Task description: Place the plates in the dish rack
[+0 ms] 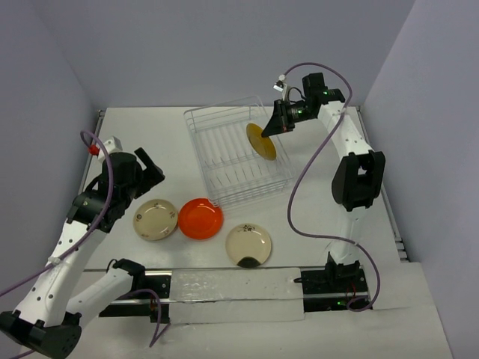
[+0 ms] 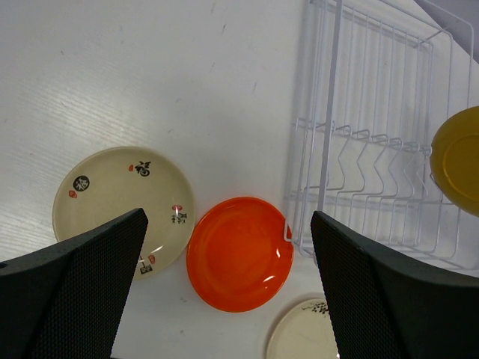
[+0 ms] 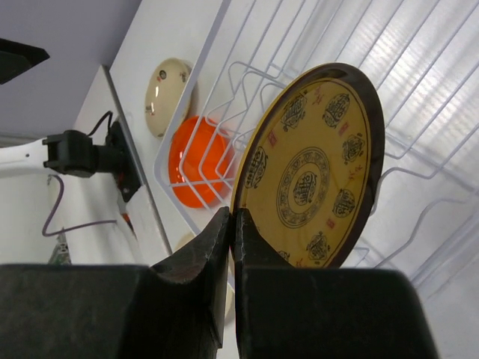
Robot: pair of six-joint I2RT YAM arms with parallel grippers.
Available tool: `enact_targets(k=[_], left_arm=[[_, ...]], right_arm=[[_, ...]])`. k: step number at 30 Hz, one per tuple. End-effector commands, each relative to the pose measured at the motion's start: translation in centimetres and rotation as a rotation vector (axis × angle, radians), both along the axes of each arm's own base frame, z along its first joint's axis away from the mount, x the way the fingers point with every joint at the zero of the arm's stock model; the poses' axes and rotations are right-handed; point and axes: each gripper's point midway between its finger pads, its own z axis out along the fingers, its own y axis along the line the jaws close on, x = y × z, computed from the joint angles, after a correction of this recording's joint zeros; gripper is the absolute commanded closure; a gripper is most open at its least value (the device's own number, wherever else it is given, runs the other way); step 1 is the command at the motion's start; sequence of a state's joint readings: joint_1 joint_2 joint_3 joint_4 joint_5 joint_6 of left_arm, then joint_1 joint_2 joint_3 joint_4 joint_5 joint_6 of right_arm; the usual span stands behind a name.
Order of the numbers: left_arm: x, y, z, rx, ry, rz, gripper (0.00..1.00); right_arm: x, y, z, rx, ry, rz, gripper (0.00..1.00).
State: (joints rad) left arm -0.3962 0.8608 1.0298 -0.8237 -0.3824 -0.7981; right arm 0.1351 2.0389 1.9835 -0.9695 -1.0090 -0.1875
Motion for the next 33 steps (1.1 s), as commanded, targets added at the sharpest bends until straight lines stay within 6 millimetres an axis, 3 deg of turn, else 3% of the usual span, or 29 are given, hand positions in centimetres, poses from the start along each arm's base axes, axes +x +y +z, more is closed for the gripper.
enact_targets(k=[1, 10, 18, 20, 25, 33], left_arm=[[0.8, 0.1, 2.1, -0.001, -0.072, -0.004, 0.01], [0.9, -0.1, 1.7, -0.003, -0.061, -0.009, 0.01], [1.2, -0.3, 1.9, 0.006, -0.066, -0.02, 0.01], [1.4, -0.3, 2.1, 0.011, -0.067, -0.02, 0.01], [1.6, -0.4, 2.2, 0.015, -0.068, -0.03, 0.01], [1.5, -0.3, 1.9, 0.018, -0.06, -0.026, 0.01]], right_arm=[[1.5, -0.8, 1.5, -0.012, -0.05, -0.048, 1.0], [1.7, -1.8, 1.7, 0.001, -0.031, -0.084, 1.0], [0.9, -0.7, 9.0, 0.157, -0.079, -0.067, 1.0], [0.6, -0.6, 10.0, 0.176, -0.09, -0.06, 1.0], [0.5, -0.9, 8.9, 0.169, -0.066, -0.073, 1.0], [2.3, -2.3, 5.0, 0.111, -0.005, -0.142, 1.0]])
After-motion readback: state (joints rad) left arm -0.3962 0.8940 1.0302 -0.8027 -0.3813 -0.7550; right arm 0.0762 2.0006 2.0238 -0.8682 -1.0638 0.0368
